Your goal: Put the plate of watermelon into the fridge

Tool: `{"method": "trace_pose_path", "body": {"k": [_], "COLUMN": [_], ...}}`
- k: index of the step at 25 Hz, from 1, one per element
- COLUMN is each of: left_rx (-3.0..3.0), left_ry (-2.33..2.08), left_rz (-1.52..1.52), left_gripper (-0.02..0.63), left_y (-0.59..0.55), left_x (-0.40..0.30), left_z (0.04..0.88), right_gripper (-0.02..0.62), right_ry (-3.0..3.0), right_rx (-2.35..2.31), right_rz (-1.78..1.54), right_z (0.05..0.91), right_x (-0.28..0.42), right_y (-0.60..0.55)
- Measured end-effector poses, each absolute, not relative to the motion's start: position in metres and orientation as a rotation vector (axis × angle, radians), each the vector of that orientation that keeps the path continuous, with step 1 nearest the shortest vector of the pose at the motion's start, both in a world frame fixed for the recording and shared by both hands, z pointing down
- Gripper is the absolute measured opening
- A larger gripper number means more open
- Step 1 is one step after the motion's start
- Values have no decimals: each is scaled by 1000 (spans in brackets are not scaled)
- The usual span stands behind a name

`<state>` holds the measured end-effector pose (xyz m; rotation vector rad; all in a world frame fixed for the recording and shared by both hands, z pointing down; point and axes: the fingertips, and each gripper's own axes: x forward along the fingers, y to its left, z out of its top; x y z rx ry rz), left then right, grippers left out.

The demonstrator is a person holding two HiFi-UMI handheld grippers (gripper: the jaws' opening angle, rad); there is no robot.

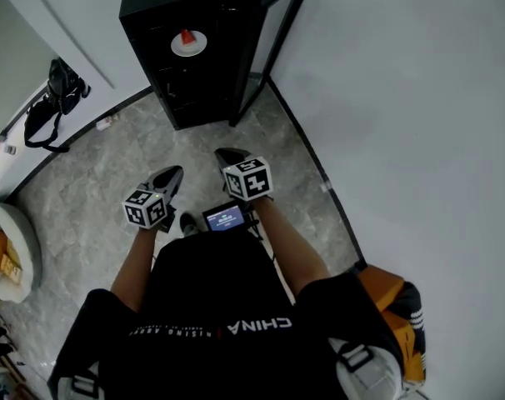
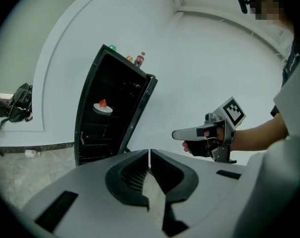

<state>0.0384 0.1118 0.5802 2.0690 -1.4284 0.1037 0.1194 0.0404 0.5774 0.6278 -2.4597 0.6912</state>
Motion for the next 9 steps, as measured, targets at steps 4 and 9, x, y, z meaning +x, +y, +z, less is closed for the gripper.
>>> {"method": "trace_pose_path", "body": {"k": [4, 9], "left_rx": [2065, 2070], "left_ry": [-1420, -1416], "left_rz": [123, 158], "left_gripper": [21, 21], "left_y": [117, 117], "left_x": [42, 41], "left_z": [587, 586], "right_gripper": [15, 15], "right_ry": [-2453, -2454], "right_rx": [610, 612], "right_rz": [730, 734], "right_z": [586, 581], "right_x": [121, 120], "right_y": [46, 44]}}
